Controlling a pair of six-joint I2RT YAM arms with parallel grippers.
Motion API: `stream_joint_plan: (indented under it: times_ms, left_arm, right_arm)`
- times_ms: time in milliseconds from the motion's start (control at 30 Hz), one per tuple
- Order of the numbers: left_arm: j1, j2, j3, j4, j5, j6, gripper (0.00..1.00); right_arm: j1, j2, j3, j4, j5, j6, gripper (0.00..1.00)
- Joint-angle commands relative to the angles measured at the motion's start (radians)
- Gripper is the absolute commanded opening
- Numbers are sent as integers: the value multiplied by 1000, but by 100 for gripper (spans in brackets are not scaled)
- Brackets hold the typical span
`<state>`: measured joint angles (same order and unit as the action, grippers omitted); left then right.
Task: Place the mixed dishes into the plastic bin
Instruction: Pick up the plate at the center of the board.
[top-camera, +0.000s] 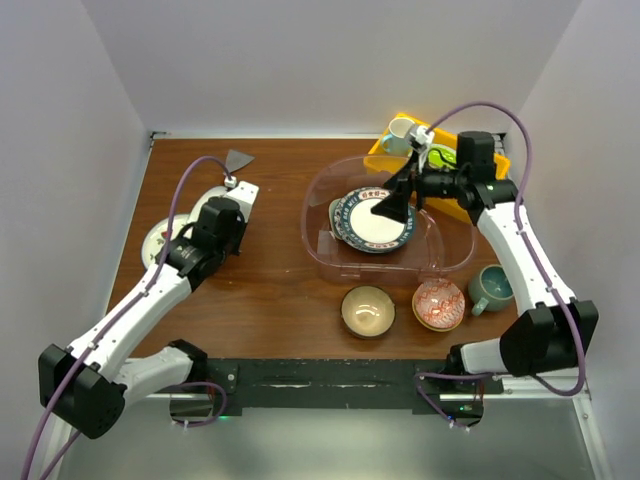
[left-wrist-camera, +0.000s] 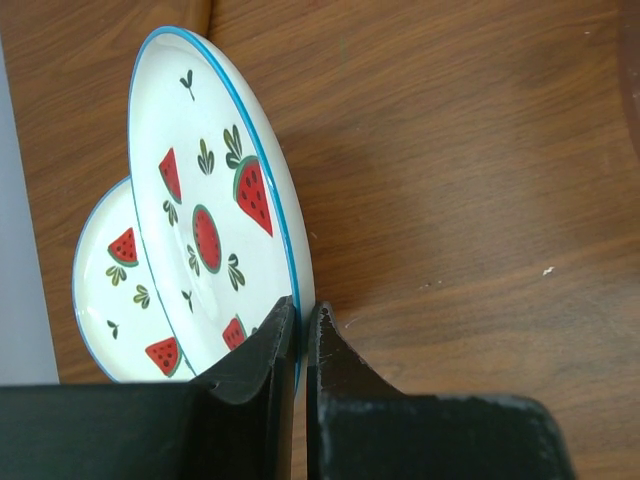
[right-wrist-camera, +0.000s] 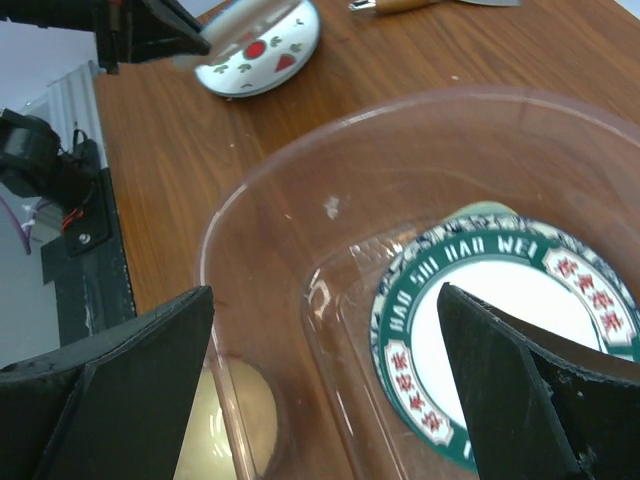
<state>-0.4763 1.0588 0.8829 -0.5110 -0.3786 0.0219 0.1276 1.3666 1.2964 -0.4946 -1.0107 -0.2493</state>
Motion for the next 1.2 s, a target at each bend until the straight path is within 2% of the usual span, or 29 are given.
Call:
stream_joint_plan:
  times_ms: [0, 267, 600, 967, 1167]
  left_arm:
    - [-8, -52, 59, 104, 17, 32, 0]
    - [-8, -79, 53, 134, 70, 16, 0]
    - [-10, -105, 36, 180, 145, 19, 0]
    - [-10, -105, 33, 207, 201, -5, 0]
    - [-10, -120, 25, 233, 233, -13, 0]
  right_arm:
    - [102, 75, 159, -119, 84, -61, 98]
    - [257, 219, 320, -122, 109, 31, 98]
    - [339, 388, 506, -87, 168, 182, 98]
    - [437, 563, 688, 14, 225, 478, 98]
    - [529, 654, 745, 33, 475, 700, 98]
